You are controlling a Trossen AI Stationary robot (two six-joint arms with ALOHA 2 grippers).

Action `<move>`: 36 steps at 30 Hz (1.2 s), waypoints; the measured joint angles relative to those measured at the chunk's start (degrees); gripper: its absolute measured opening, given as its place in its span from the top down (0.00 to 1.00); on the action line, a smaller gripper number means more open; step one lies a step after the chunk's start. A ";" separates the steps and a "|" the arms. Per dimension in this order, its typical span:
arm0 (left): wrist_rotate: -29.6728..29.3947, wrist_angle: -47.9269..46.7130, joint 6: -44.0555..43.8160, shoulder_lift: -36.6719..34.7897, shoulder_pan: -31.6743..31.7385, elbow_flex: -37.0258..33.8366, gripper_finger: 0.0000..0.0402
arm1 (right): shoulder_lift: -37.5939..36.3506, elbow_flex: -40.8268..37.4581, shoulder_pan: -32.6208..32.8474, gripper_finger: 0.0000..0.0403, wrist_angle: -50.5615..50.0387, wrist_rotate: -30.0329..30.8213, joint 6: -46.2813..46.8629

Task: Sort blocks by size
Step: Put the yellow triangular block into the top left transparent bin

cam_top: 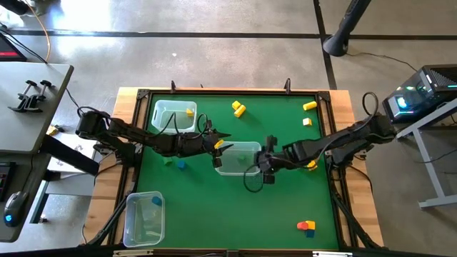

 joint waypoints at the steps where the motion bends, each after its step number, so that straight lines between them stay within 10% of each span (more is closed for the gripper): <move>1: 0.00 0.00 0.00 0.00 0.00 0.00 0.58 | -0.35 0.00 0.81 0.56 -1.79 0.96 1.46; 14: 0.02 0.00 0.00 0.00 0.00 0.00 0.58 | -3.01 -0.04 12.15 0.56 -21.45 15.28 20.97; 36: 0.02 0.50 0.00 0.00 0.04 0.00 0.58 | -13.68 -8.61 23.84 0.56 -25.40 12.90 41.72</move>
